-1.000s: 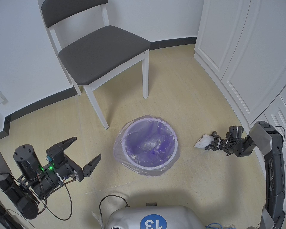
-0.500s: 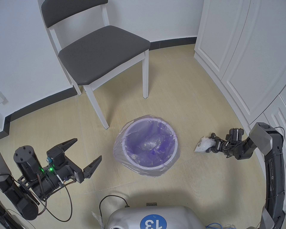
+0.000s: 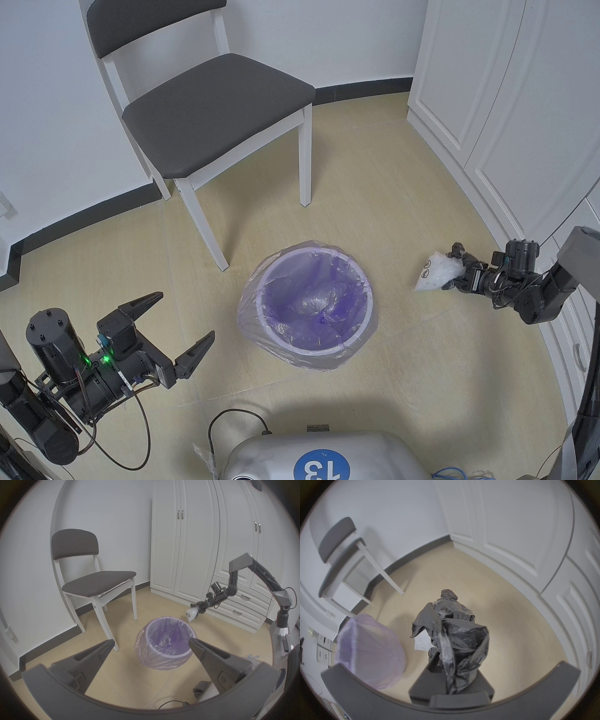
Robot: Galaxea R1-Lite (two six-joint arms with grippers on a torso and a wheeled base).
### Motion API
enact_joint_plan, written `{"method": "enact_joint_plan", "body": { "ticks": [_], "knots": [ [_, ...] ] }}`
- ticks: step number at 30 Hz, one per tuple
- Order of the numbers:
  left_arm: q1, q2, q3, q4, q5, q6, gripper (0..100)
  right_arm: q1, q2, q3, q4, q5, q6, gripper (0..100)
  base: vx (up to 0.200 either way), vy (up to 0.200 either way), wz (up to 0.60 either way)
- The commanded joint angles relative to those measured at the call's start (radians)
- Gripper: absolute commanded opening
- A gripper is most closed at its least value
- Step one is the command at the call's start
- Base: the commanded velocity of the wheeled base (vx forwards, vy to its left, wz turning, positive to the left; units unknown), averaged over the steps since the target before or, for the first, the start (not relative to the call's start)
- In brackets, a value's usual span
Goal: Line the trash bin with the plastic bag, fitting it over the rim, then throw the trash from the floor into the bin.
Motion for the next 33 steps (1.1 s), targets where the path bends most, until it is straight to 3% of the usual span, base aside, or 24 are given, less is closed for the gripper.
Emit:
{"method": "enact_joint_plan", "body": {
  "ticks": [1, 6, 10, 18, 33],
  "knots": [
    [-0.026, -0.075, -0.007, -0.018, -0.002, -0.012, 100, 0.154, -0.411, 0.193, -0.017, -0.006, -0.020, 0, 0.000, 0.000, 0.00],
    [-0.032, -0.124, -0.016, -0.018, -0.002, -0.018, 100, 0.219, -0.489, 0.221, -0.020, -0.047, -0.022, 0, 0.000, 0.000, 0.00],
    [-0.031, -0.153, -0.024, -0.018, -0.003, -0.064, 100, 0.325, -0.566, 0.244, -0.017, -0.116, -0.023, 0, 0.000, 0.000, 0.00],
    [-0.023, -0.159, -0.042, -0.018, -0.003, -0.110, 100, 0.483, -0.569, 0.222, -0.028, -0.130, -0.068, 0, 0.000, 0.000, 0.00],
    [-0.032, -0.164, -0.058, -0.018, -0.003, -0.099, 100, 0.519, -0.504, 0.187, -0.031, -0.166, -0.088, 0, 0.000, 0.000, 0.00]
  ]
}}
